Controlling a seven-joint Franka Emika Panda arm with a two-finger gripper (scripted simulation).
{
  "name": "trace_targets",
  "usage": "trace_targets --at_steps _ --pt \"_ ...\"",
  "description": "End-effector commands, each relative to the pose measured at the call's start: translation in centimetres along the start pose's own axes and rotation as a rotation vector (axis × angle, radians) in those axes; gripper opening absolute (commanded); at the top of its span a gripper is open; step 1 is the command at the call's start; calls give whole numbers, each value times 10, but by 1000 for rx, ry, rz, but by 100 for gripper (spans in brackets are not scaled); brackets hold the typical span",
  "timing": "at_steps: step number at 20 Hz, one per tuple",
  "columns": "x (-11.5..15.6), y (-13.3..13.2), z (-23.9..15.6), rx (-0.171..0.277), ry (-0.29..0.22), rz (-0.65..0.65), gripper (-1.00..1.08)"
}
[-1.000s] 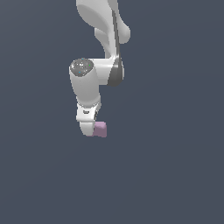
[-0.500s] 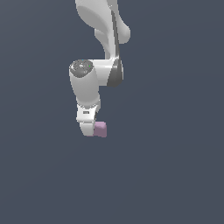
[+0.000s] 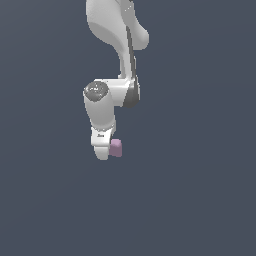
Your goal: Pick up the object and move it to a goal position.
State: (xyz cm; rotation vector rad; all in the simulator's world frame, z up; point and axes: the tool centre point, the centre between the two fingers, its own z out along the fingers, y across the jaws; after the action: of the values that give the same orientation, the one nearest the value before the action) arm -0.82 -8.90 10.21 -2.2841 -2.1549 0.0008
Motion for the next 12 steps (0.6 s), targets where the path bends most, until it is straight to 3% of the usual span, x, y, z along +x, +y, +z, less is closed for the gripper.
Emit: trace_targets --at_steps 1,3,4,12 --pt "0 1 6 -1 0 0 100" --pt "0 1 6 -1 -1 0 100" --pt "0 1 6 -1 -1 0 -100" --pt "0 1 6 -1 -1 0 -100"
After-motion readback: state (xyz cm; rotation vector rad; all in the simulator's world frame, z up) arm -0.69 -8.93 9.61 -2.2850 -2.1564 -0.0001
